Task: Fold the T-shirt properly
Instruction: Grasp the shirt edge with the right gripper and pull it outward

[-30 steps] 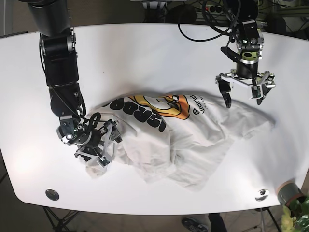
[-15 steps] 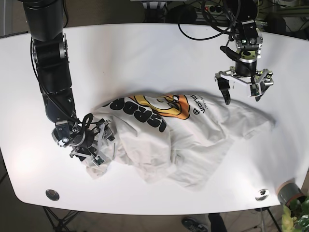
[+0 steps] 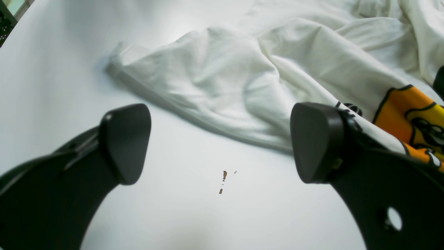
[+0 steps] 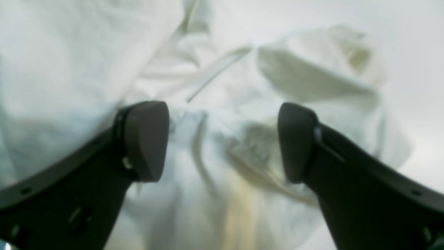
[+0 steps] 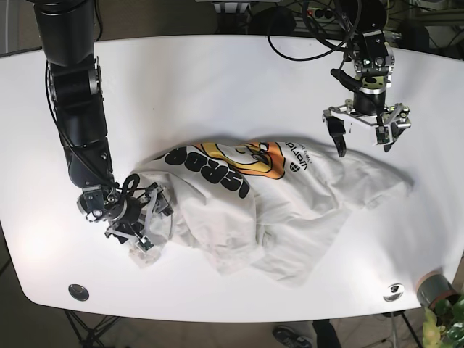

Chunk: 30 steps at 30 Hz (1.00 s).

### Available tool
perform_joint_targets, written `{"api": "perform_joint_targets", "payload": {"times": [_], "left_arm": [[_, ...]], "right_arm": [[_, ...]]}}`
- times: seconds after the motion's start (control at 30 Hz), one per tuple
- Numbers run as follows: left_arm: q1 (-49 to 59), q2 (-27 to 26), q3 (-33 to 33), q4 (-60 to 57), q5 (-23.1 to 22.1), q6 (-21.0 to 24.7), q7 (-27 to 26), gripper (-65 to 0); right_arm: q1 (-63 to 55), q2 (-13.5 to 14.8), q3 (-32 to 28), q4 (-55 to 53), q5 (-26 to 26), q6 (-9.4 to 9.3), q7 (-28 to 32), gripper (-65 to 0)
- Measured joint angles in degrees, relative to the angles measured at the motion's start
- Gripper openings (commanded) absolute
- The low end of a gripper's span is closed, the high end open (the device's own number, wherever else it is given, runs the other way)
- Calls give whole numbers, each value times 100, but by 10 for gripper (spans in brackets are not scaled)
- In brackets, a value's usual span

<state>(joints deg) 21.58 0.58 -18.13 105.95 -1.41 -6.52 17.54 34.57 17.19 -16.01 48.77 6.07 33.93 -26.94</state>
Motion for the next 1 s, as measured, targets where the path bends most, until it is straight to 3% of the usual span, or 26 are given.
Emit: {"api": "perform_joint_targets", "payload": {"times": [0.2, 0.27, 0.6, 0.83, 1.0], "left_arm": [[0, 0, 2, 0, 0, 0, 2, -64], [0, 0, 0, 0, 0, 0, 2, -64], [-37, -2, -4, 0, -2, 2, 2, -64], [-72, -166, -11, 0, 0, 4, 7, -64], [-162, -170, -50, 0, -13, -11, -2, -61]], "right_arm": [[-74, 13, 0, -267, -22, 0, 111, -187], [-72, 9, 2, -267, -13, -2, 129, -219], [-588, 11, 33, 236, 20, -63, 181, -634], [-953, 48, 39, 1088, -7, -66, 59, -629], [-1182, -7, 826, 2232, 28, -13, -702, -629]]}}
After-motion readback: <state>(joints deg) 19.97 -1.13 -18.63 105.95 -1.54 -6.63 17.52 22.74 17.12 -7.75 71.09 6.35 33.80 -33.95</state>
